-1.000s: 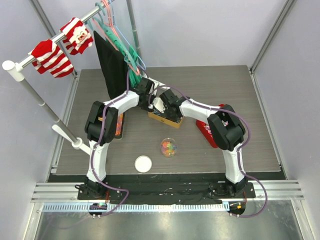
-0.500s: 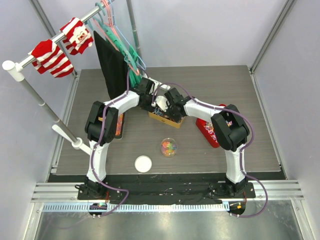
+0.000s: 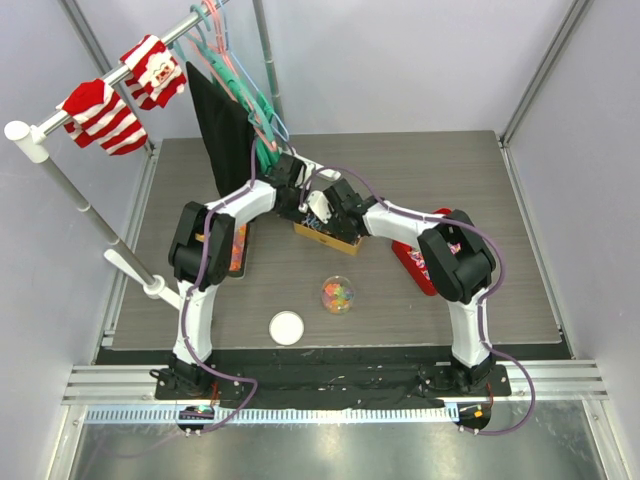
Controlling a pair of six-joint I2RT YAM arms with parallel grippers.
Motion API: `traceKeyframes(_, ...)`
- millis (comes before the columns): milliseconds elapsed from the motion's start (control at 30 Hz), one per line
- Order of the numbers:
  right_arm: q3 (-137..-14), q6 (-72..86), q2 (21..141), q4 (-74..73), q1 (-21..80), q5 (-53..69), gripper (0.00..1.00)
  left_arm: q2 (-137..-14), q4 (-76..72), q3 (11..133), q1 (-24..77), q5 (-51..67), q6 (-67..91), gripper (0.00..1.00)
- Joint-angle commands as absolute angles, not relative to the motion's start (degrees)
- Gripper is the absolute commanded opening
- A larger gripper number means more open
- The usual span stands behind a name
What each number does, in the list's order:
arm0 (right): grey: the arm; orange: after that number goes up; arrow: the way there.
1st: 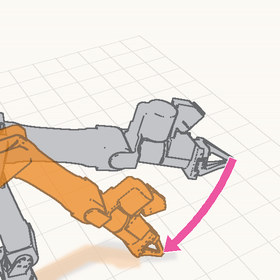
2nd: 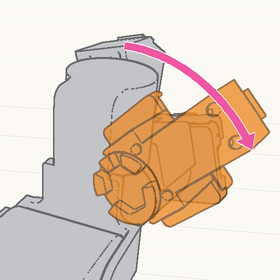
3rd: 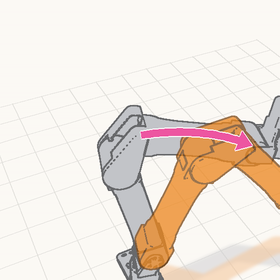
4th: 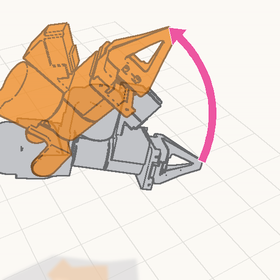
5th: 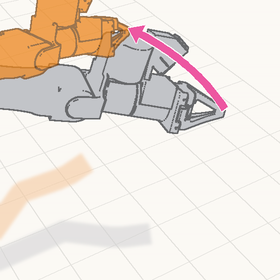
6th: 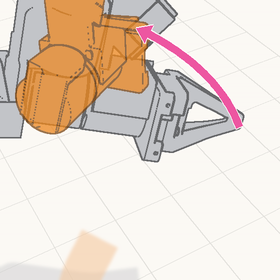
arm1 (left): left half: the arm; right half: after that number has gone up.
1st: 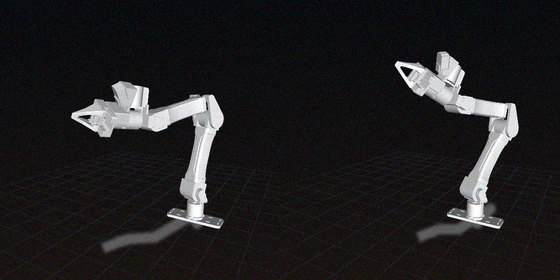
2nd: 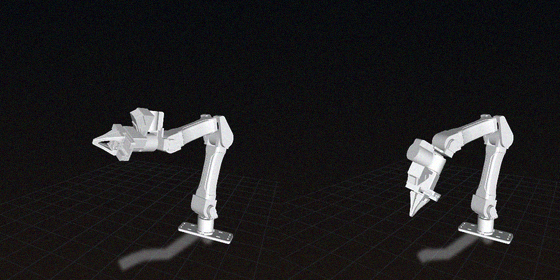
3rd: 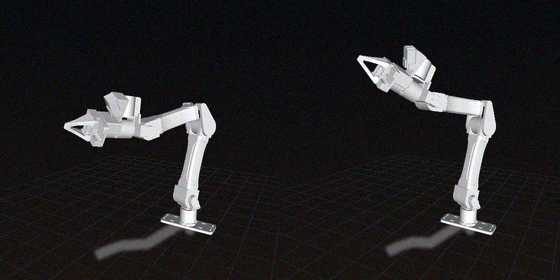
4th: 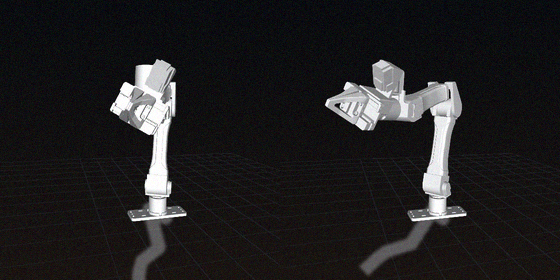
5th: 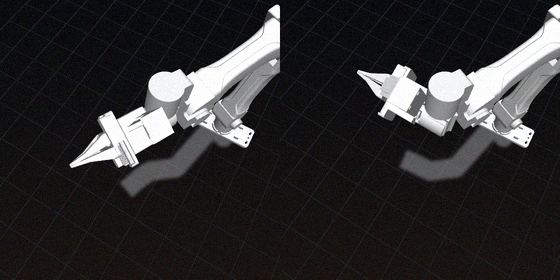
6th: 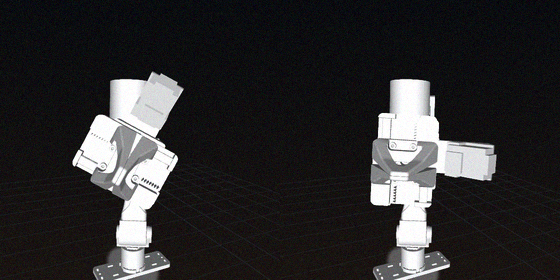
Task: Pack the candies
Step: Scoop the fake candies from the storage box.
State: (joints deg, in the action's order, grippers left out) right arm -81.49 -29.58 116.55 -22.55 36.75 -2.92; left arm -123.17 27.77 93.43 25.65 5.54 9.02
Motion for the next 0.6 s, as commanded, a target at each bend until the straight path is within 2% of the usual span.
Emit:
traceKeyframes(0,-80.4,-25.5,118.7,-13.5,38.3,-1.3,0.01,-120.2,21.8,97.7,27.1,17.7,13.1,0.0)
traceKeyframes(167,-79.5,-21.8,114.8,-14.9,36.4,6.0,0.01,-120.0,21.4,97.0,27.1,16.8,12.7,0.0)
traceKeyframes(567,-77.8,-18.5,108.5,-15.6,30.4,14.9,0.01,-119.6,21.7,97.0,27.1,14.9,11.8,0.0)
